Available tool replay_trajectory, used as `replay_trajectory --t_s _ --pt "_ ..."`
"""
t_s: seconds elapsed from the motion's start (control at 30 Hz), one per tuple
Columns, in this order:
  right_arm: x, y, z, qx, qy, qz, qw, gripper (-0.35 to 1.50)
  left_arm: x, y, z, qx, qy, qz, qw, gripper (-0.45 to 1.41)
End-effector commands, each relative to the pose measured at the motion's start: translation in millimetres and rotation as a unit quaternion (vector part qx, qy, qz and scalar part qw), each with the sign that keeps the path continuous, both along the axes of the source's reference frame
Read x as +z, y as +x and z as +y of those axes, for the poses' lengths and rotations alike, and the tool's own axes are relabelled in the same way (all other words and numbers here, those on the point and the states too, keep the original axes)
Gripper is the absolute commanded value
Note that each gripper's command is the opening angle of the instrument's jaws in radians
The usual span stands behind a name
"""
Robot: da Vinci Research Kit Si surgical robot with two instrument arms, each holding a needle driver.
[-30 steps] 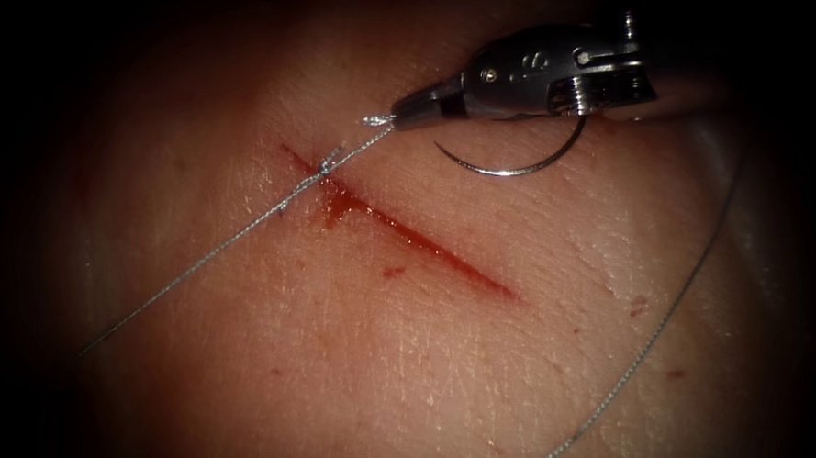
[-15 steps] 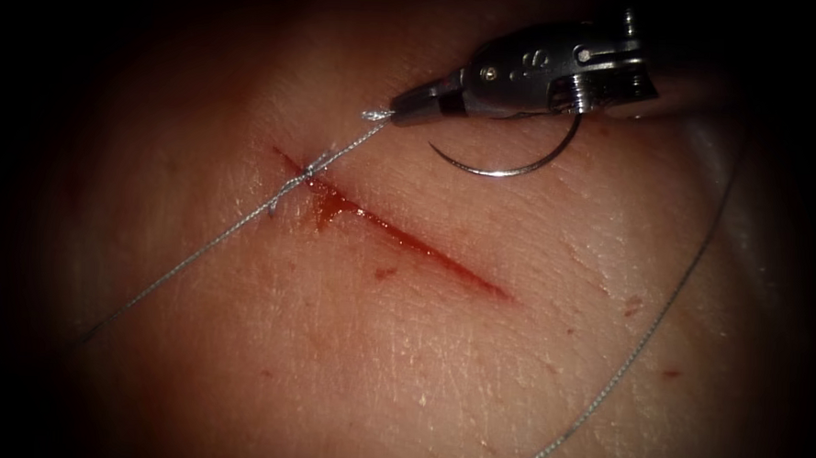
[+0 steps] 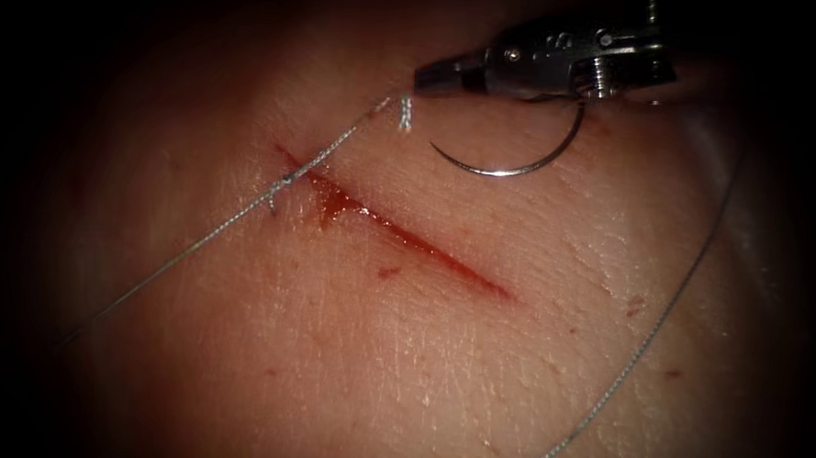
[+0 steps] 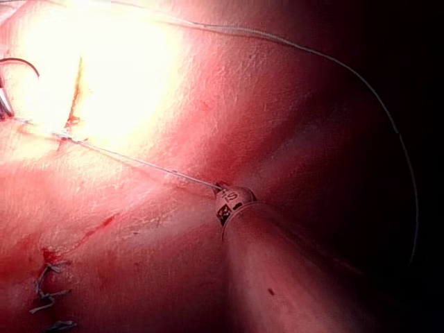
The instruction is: Wound Closure
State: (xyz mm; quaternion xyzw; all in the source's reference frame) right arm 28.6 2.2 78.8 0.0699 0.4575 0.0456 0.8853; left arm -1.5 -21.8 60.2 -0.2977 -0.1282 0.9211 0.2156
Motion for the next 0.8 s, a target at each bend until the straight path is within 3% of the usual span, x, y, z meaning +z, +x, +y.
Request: replay_trajectory --t_s 0.03,0.13,0.23,0.37,0.5,0.67,0.8 --pt "0.4 -0.5 1.0 0.016 -0.001 -0.006 1.0 0.57 0.0 -0.9 -0.4 0.003 -0.001 -0.004 1.0 -0.45" --pt "-0.4 -2.7 2.7 0.068 -0.002 -0.016 0.998 0.91 -1.4 -2.4 0.7 0.009 -0.009 -0.007 1.0 -0.45" --pt "-2.1 -4.3 2.6 0.117 0.001 -0.009 0.993 1.01 -2.3 -4.2 1.7 0.01 -0.015 -0.011 1.0 -0.45" --pt "-4.4 -3.9 -0.4 0.156 0.01 0.027 0.987 0.93 -3.2 -6.7 3.6 0.015 -0.025 -0.017 0.999 -0.45" --pt "-6.5 -1.2 -4.2 0.187 0.011 0.063 0.98 0.86 -4.1 -8.5 5.9 0.021 -0.033 -0.025 0.999 -0.45" --pt "-8.1 2.1 -6.8 0.209 0.004 0.092 0.974 0.84 -5.0 -9.3 8.2 0.02 -0.044 -0.027 0.998 -0.45" --pt "-9.0 7.5 -9.5 0.214 -0.001 0.117 0.97 0.81 -7.2 -9.1 10.9 0.013 -0.057 -0.031 0.998 -0.45"
